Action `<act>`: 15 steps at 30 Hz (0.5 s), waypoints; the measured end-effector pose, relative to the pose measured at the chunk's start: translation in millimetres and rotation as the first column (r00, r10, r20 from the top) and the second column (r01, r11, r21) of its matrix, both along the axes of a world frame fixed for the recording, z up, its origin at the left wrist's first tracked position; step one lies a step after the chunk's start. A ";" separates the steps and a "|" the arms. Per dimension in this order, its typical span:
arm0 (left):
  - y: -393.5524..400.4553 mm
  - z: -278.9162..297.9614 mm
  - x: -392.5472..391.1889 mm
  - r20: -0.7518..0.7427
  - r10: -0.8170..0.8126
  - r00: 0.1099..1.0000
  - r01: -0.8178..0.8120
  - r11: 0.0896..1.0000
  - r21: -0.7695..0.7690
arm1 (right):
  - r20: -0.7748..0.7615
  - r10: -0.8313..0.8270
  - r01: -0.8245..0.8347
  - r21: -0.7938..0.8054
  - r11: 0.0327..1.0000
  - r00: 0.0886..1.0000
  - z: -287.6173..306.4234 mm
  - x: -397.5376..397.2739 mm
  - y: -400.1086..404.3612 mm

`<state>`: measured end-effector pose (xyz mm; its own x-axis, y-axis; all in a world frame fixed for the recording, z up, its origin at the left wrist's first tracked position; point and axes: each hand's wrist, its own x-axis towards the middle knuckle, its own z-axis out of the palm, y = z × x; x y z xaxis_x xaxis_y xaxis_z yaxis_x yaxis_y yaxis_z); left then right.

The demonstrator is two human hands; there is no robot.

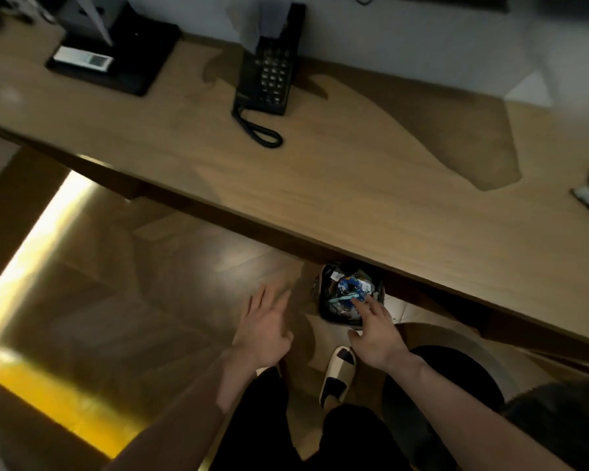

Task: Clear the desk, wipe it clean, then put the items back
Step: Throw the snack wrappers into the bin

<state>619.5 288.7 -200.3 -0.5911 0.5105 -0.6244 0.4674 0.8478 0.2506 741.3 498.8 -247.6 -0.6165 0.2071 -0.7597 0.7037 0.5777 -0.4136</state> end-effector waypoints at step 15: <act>-151.2 153.2 -37.9 -0.108 0.211 0.972 -0.193 0.969 0.156 | -0.242 0.245 -0.228 0.097 0.969 0.939 196.8 -86.8 -108.6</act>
<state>581.6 137.5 -47.1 -0.7586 0.4513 -0.4699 0.3248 0.8872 0.3276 654.5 390.2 -50.7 -0.8223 0.0764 -0.5639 0.4217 0.7471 -0.5138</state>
